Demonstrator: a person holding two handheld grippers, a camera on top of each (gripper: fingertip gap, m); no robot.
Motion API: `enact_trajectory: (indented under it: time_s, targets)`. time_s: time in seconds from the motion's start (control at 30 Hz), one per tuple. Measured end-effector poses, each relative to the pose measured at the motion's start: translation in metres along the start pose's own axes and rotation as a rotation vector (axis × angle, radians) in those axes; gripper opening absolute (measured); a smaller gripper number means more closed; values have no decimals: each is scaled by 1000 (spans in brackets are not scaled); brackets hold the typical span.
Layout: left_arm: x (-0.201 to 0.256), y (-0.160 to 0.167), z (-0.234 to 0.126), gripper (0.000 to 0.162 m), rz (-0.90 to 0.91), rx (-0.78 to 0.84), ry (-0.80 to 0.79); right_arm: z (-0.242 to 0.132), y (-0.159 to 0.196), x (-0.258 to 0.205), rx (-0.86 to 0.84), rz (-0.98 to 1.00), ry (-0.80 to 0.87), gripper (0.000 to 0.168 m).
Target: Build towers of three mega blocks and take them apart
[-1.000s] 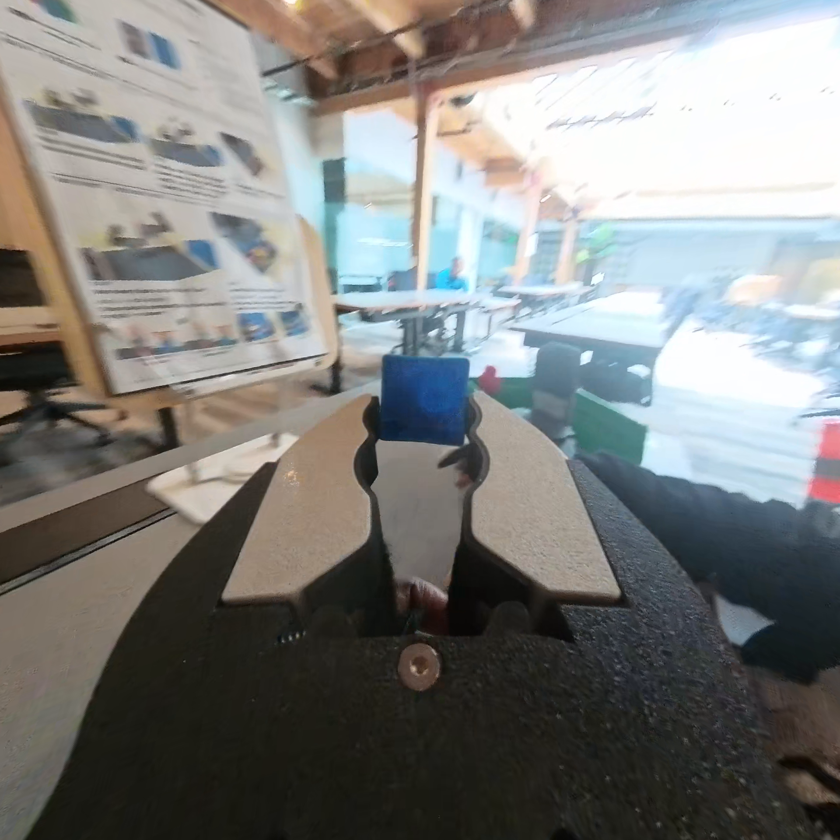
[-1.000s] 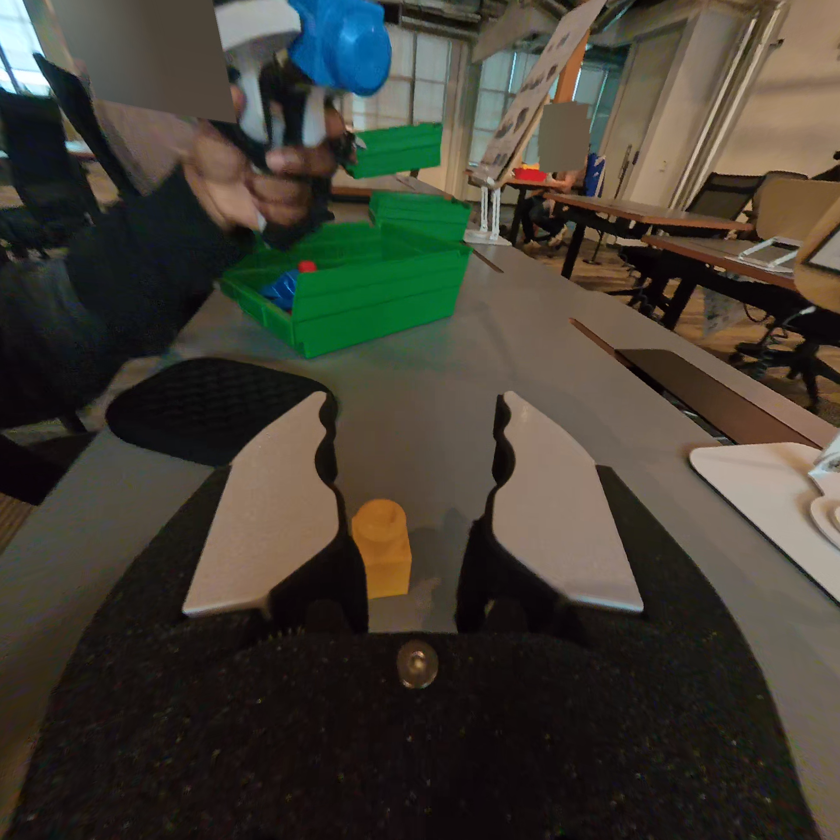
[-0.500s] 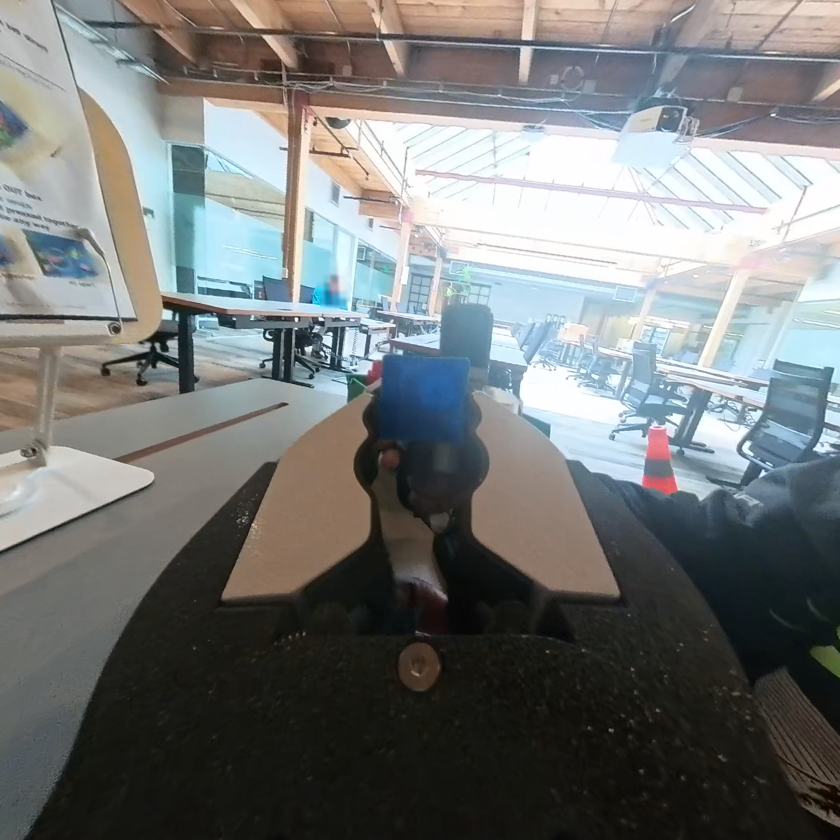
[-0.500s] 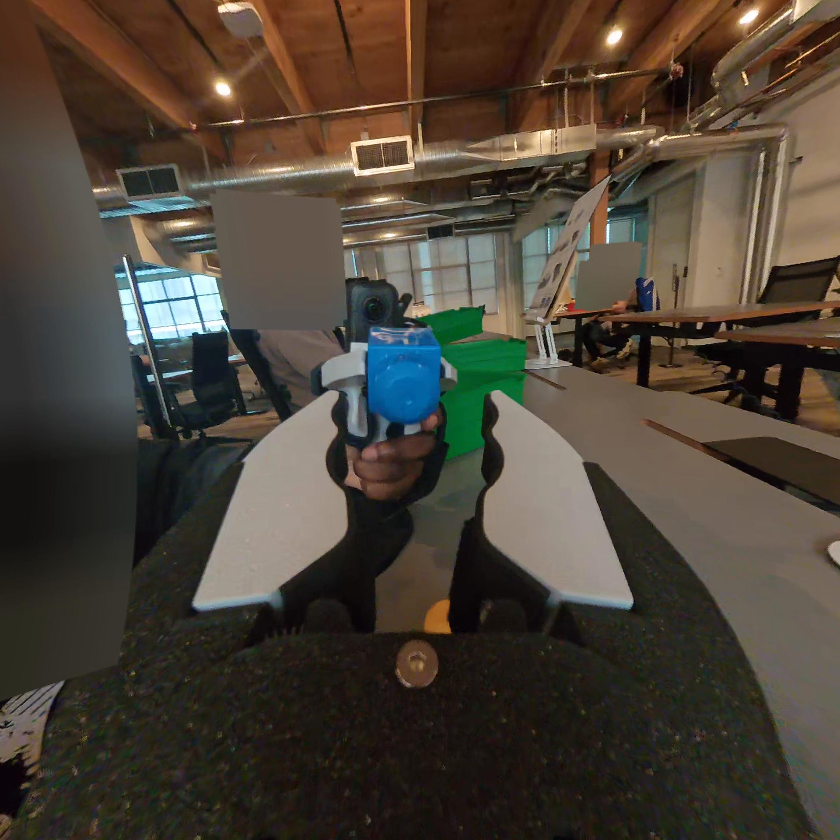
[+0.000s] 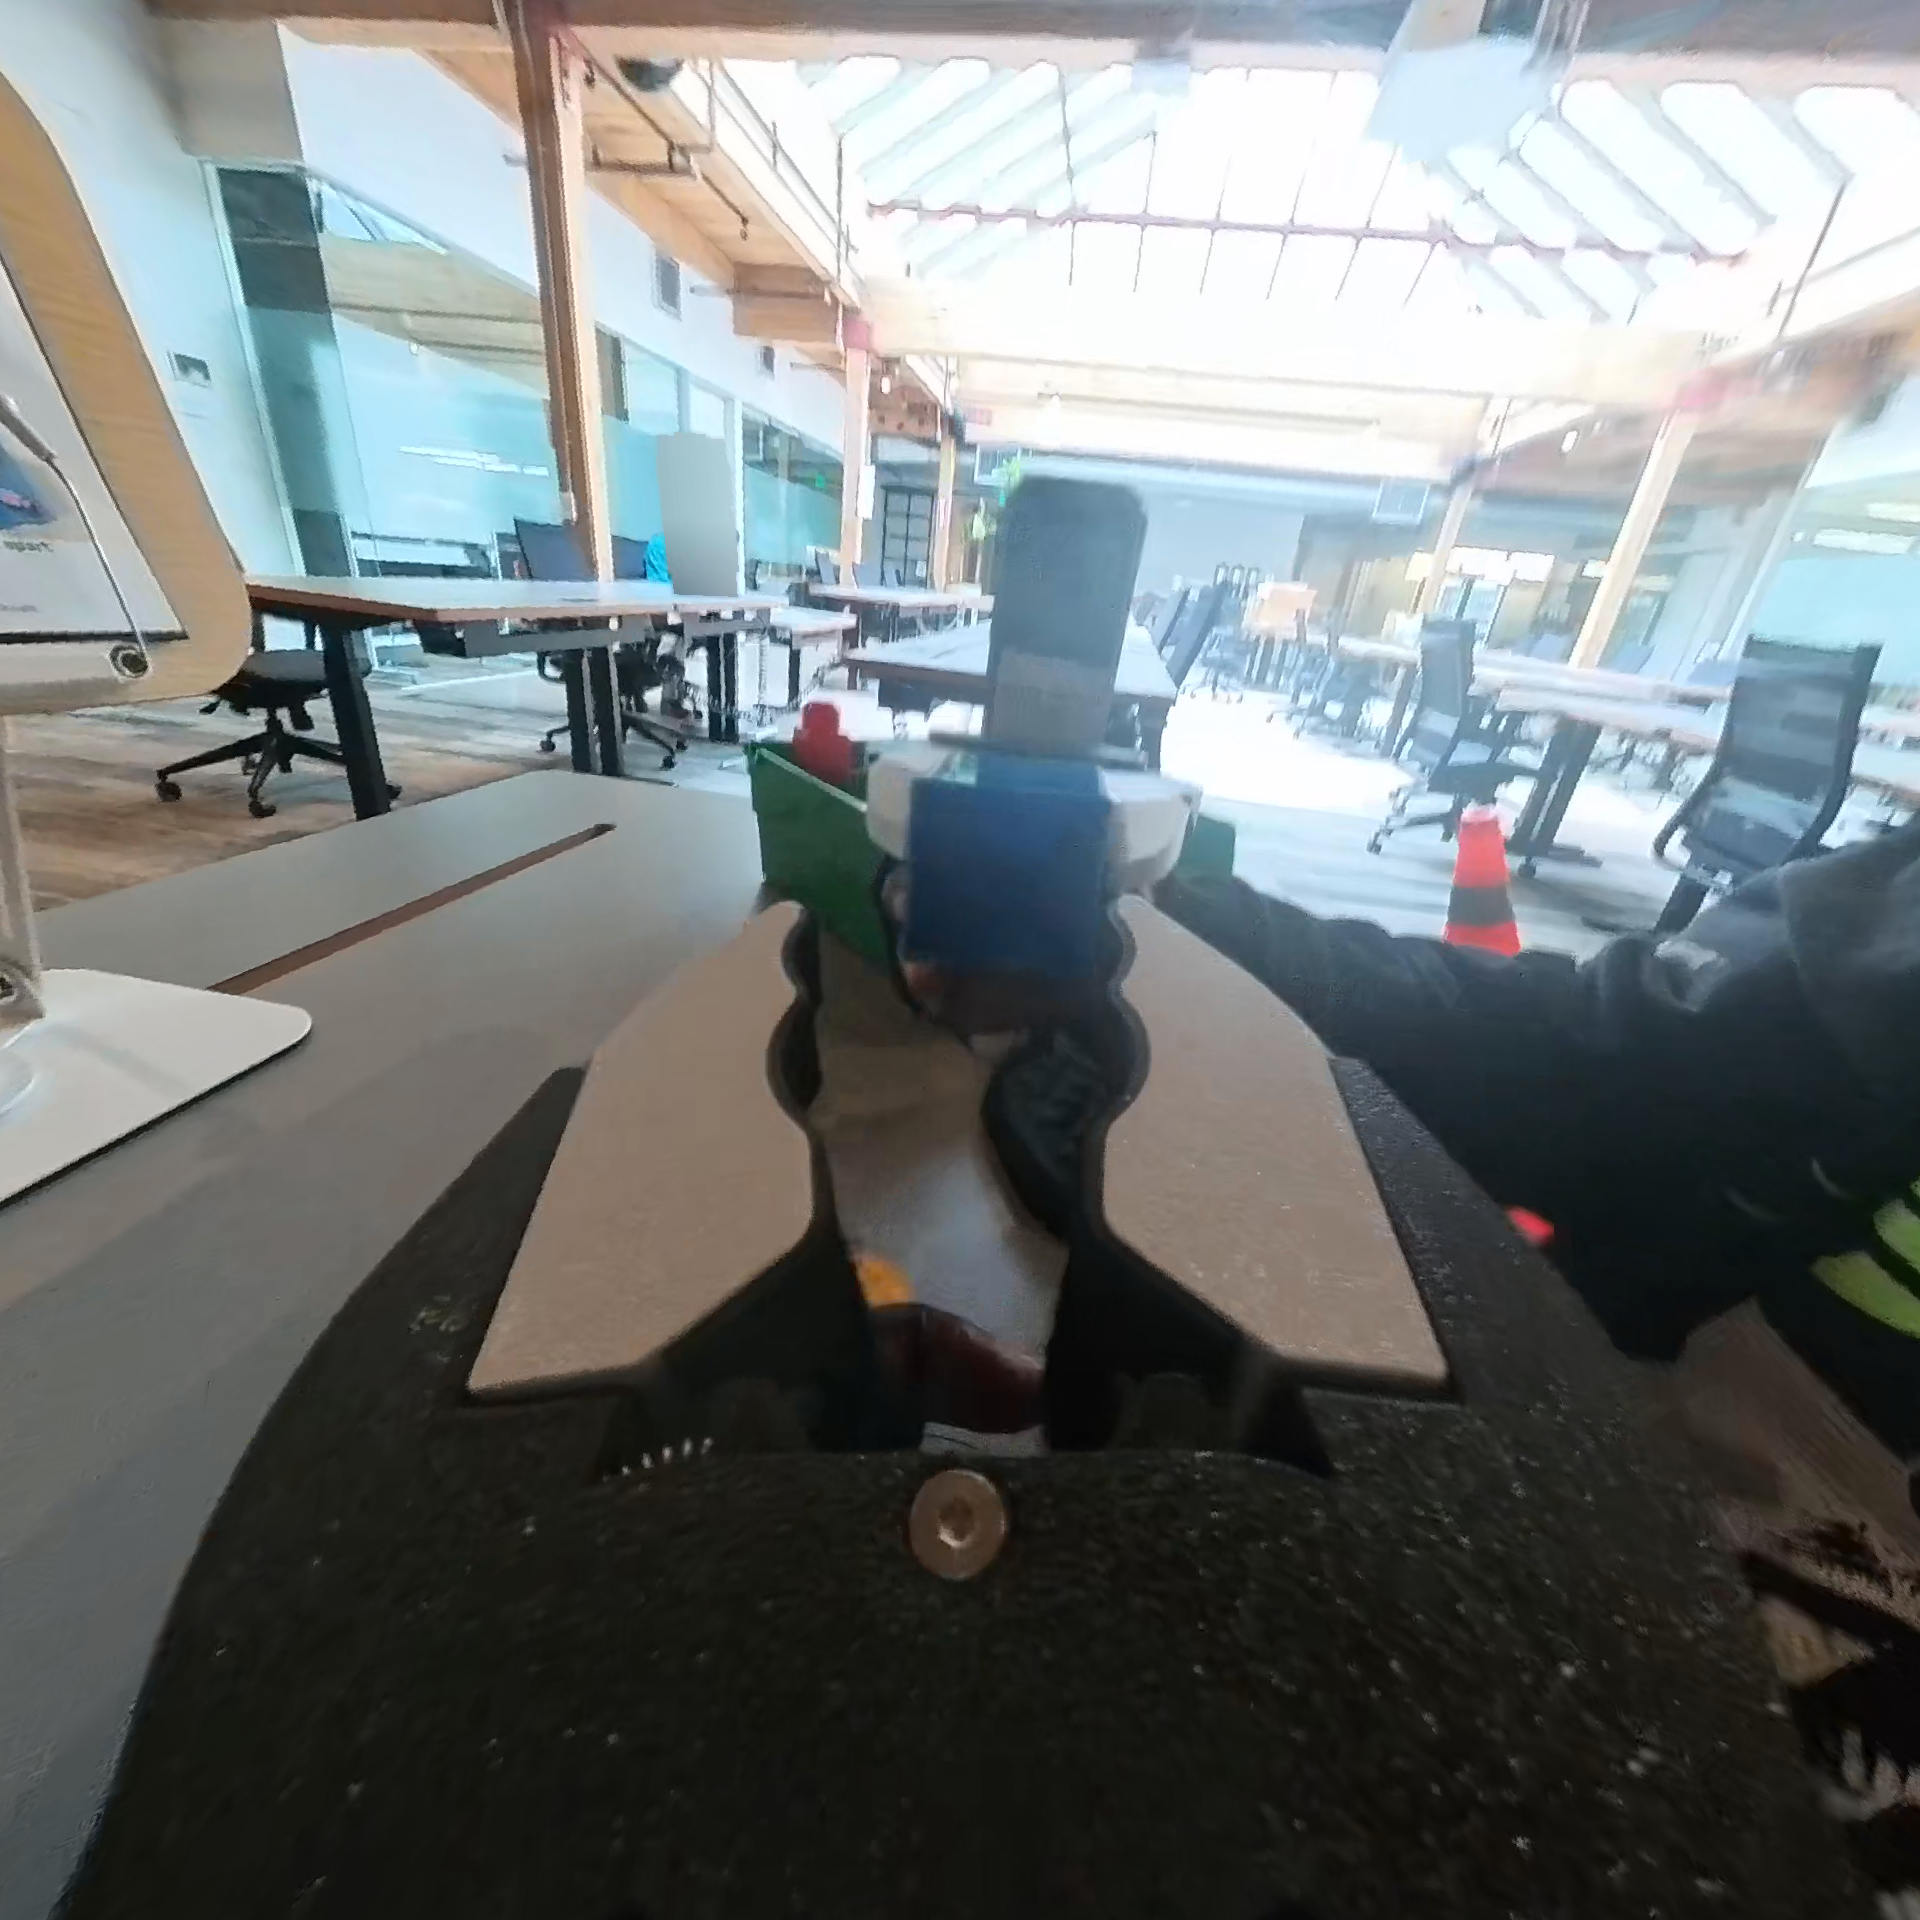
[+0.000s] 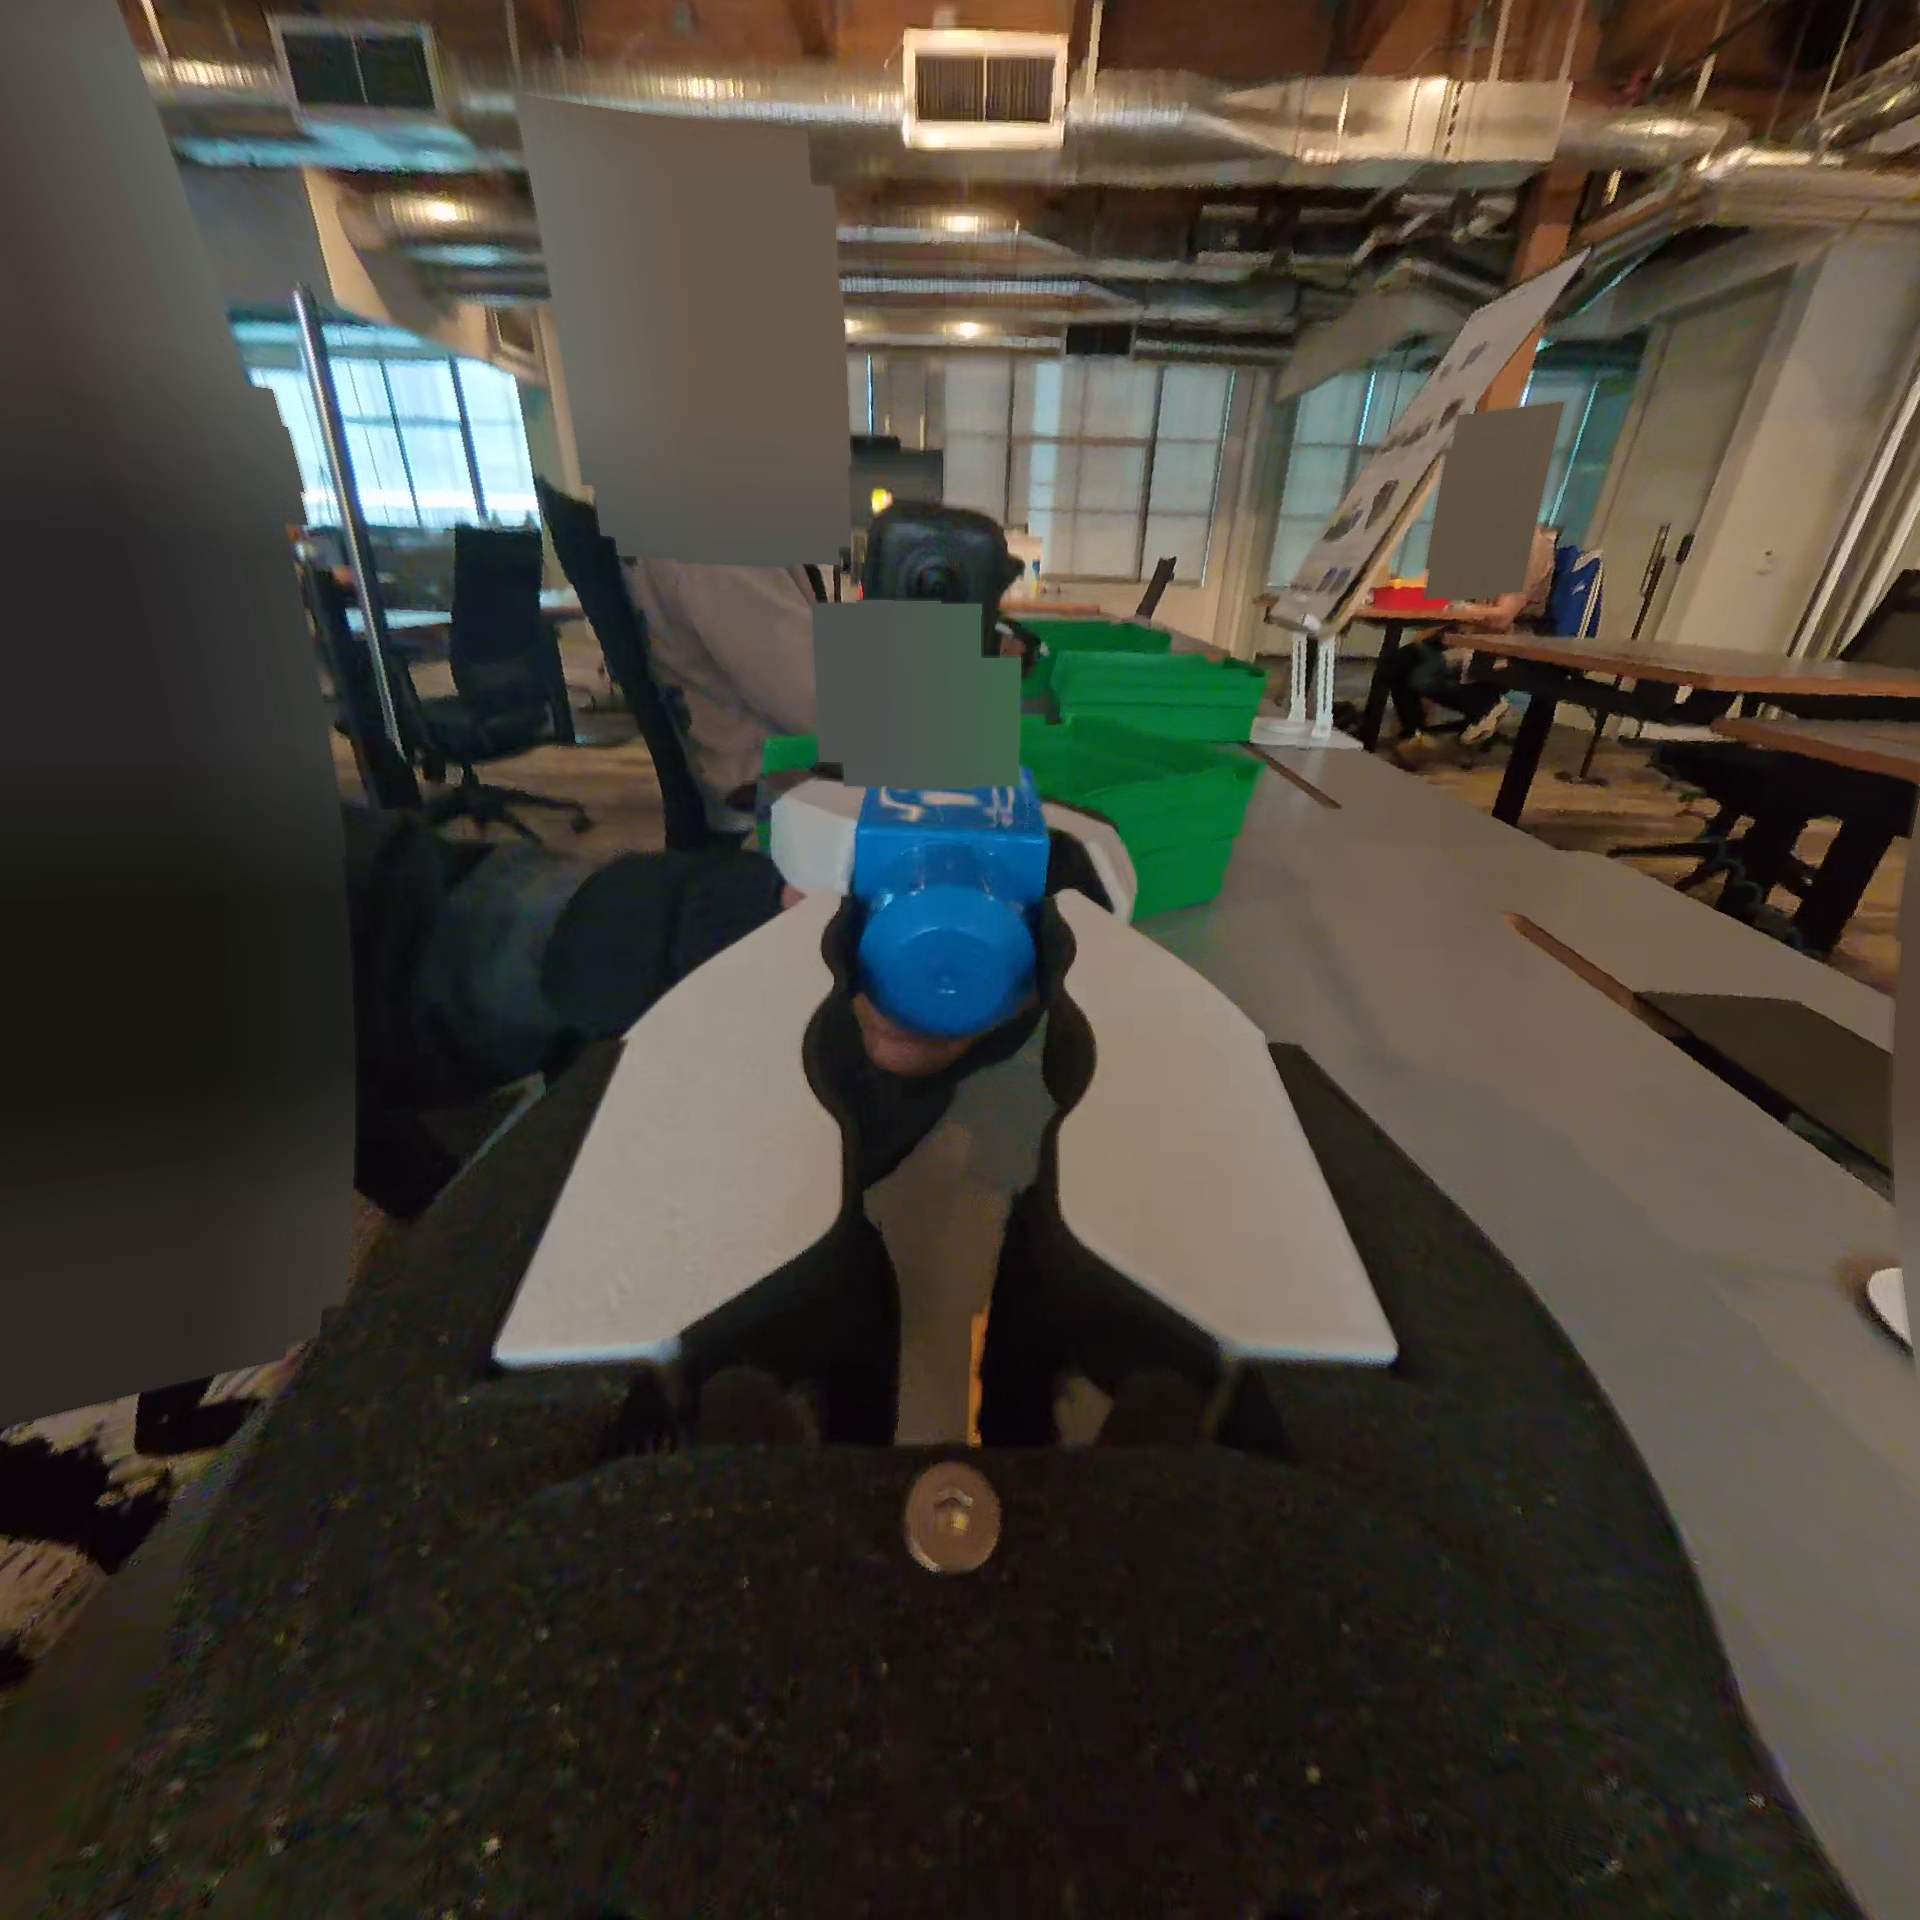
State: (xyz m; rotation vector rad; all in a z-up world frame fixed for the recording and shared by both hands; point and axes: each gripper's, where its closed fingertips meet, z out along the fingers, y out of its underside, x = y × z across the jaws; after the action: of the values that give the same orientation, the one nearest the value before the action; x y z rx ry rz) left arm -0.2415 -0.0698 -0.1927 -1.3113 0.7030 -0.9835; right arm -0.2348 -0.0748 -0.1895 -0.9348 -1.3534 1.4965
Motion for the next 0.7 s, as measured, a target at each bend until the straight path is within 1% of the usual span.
enact_trajectory:
  time_s: [0.07,0.13,0.23,0.3,0.37,0.6,0.7]
  targets:
    - [-1,9,-4,58,43,-75,0,-3,9,2,-101,-31,18,32]
    - [1,18,-8,59,82,-145,10,-6,21,3,-200,-59,27,32]
    - [3,28,-9,59,115,-205,21,-6,32,2,-271,-61,15,33]
    - [5,32,-8,51,117,-220,30,-5,34,-1,-279,-63,-4,33]
    - [5,34,-8,33,127,-229,31,-4,35,-3,-287,-64,-14,33]
    - [6,30,-8,32,118,-185,38,-1,31,-4,-237,-77,-13,34]
    - [8,30,-6,32,105,-175,50,3,32,-6,-242,-96,-17,36]
